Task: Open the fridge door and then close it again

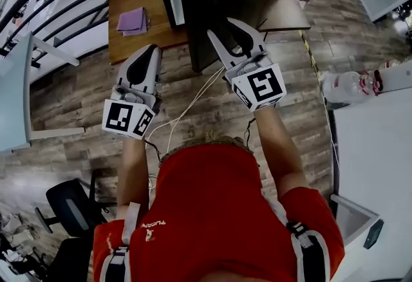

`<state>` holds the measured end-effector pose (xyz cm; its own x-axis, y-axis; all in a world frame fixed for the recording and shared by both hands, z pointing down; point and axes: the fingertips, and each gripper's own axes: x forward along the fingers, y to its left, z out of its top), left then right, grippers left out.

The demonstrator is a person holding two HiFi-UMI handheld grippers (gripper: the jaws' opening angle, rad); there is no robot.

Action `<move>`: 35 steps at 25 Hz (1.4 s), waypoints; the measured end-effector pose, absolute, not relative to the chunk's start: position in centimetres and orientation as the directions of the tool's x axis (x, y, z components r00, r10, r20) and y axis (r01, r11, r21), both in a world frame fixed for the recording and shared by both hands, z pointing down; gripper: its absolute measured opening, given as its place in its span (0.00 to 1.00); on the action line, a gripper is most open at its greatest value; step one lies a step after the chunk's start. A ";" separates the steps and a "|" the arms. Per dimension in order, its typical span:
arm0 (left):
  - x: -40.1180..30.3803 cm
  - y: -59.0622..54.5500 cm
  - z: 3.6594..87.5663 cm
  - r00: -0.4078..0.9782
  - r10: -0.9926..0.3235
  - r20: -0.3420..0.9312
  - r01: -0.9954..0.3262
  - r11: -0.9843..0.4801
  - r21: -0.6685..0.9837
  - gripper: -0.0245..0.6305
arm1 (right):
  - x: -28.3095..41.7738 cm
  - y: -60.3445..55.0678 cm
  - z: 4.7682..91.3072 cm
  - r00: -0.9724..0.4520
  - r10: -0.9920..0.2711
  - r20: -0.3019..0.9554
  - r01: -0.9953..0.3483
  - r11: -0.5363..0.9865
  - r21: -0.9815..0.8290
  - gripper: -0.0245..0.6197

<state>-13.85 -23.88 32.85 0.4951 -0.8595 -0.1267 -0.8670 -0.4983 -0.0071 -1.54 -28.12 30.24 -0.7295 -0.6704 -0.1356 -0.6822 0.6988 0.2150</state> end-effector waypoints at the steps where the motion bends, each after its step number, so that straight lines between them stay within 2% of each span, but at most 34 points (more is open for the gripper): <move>1: -14.0 -24.3 32.8 0.483 -0.866 -0.128 -0.874 -0.486 -0.008 0.05 | -1.8 -28.8 30.4 -0.733 -0.668 -0.132 -0.679 0.702 0.216 0.24; 6: -14.2 -26.0 32.7 0.435 -0.891 -0.127 -0.899 -0.437 -0.011 0.05 | -2.5 -31.7 30.9 -0.743 -0.655 -0.136 -0.668 0.718 0.192 0.13; 13: -15.4 -28.1 33.0 0.431 -0.895 -0.113 -0.901 -0.434 0.003 0.05 | -4.4 -35.2 30.9 -0.740 -0.660 -0.126 -0.672 0.719 0.178 0.09; 25: -17.0 -30.5 32.6 0.453 -0.884 -0.112 -0.890 -0.456 -0.003 0.05 | -5.9 -40.9 31.8 -0.683 -0.724 -0.098 -0.731 0.676 0.096 0.08; 35: -17.5 -31.7 32.4 0.471 -0.875 -0.114 -0.880 -0.475 0.004 0.05 | -6.5 -43.4 31.9 -0.662 -0.746 -0.073 -0.748 0.654 0.111 0.08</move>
<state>-17.45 -31.74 32.40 0.4713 -0.8746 -0.1137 -0.8801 -0.4748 0.0038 -6.49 -43.39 31.92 -0.6625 -0.7455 -0.0731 -0.7483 0.6540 0.1112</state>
